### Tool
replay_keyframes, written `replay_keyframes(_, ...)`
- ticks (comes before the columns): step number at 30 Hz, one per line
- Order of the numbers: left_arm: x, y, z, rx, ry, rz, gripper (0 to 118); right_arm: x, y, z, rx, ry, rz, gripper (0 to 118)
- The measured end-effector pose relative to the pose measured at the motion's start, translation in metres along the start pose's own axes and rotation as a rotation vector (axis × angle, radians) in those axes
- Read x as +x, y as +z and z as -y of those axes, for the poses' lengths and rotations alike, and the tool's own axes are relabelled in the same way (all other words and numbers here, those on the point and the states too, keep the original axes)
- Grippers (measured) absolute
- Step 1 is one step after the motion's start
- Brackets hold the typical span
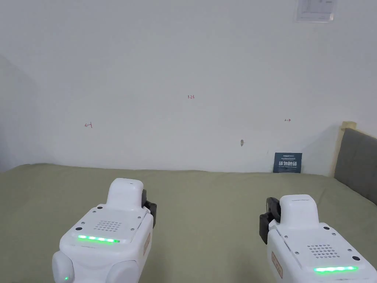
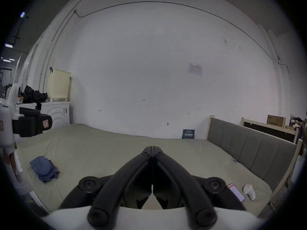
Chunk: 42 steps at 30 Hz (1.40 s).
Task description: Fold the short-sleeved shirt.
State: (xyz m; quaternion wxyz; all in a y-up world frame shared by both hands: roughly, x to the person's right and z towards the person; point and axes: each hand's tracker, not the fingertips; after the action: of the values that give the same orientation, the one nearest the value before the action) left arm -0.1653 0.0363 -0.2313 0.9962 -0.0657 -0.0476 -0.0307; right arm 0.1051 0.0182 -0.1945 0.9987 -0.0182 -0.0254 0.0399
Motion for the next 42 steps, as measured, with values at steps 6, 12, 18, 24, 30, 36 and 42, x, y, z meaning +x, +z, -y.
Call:
replay_keyframes(6, 0.002, -0.007, 0.005, -0.015, -0.010, -0.053, 65, 0.001, -0.003, -0.002, -0.010, -0.003, 0.006, 103)
replay_keyframes(12, 0.004, -0.007, 0.006, -0.004, -0.024, -0.088, 115, 0.002, 0.000, -0.010, 0.008, -0.008, 0.008, 118)
replay_keyframes(18, 0.002, -0.005, 0.006, 0.002, -0.010, -0.087, 115, 0.002, -0.001, -0.004, 0.005, -0.004, 0.008, 118)
replay_keyframes(24, -0.002, -0.003, 0.007, 0.006, -0.006, -0.090, 115, -0.001, 0.002, -0.008, 0.024, -0.001, 0.002, 118)
replay_keyframes(30, -0.006, -0.001, 0.008, 0.006, -0.007, -0.093, 115, -0.004, 0.003, -0.008, 0.028, 0.007, -0.003, 118)
replay_keyframes(36, -0.007, 0.003, 0.008, 0.018, 0.001, -0.089, 115, -0.004, 0.004, -0.008, 0.031, 0.006, 0.001, 118)
replay_keyframes(42, -0.007, 0.002, 0.008, 0.011, -0.003, -0.087, 115, -0.003, 0.005, -0.006, 0.021, 0.004, 0.003, 118)
